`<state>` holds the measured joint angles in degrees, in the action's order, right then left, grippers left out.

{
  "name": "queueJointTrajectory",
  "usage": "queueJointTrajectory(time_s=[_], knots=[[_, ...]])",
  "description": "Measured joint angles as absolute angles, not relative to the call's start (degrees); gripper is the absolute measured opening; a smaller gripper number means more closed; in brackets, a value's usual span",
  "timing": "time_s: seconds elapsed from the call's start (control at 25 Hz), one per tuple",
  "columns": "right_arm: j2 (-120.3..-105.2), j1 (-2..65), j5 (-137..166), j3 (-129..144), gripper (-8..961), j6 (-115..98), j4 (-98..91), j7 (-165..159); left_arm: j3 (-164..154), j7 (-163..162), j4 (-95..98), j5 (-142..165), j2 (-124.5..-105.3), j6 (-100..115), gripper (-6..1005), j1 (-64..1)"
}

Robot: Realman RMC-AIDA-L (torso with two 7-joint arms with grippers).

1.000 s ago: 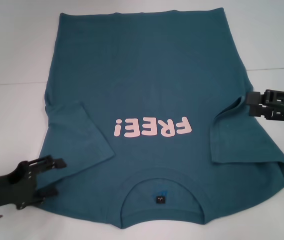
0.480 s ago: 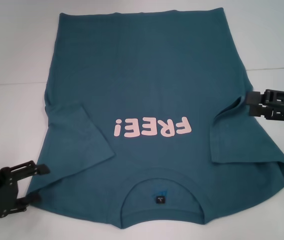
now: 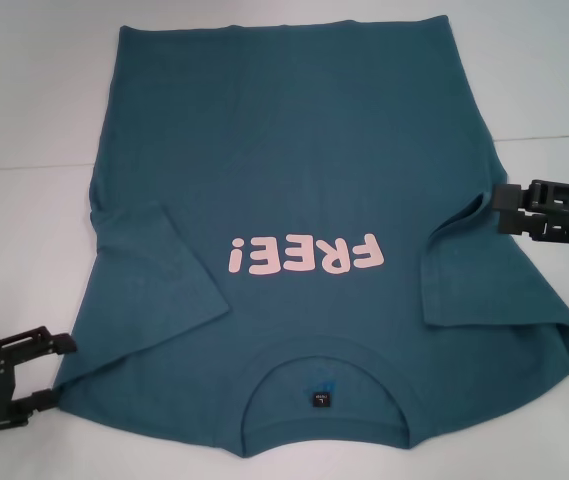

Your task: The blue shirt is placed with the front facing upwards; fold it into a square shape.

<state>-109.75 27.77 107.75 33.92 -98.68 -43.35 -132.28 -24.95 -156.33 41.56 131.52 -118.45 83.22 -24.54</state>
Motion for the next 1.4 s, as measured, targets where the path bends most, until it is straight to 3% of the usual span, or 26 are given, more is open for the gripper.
queueJointTrajectory(time_s=[1.4], knots=[[-109.46,27.7,107.8,33.9,896,-98.1,-43.2,-131.9,-26.4,-146.7,39.9,132.3,-118.21,77.4,844,-26.0]])
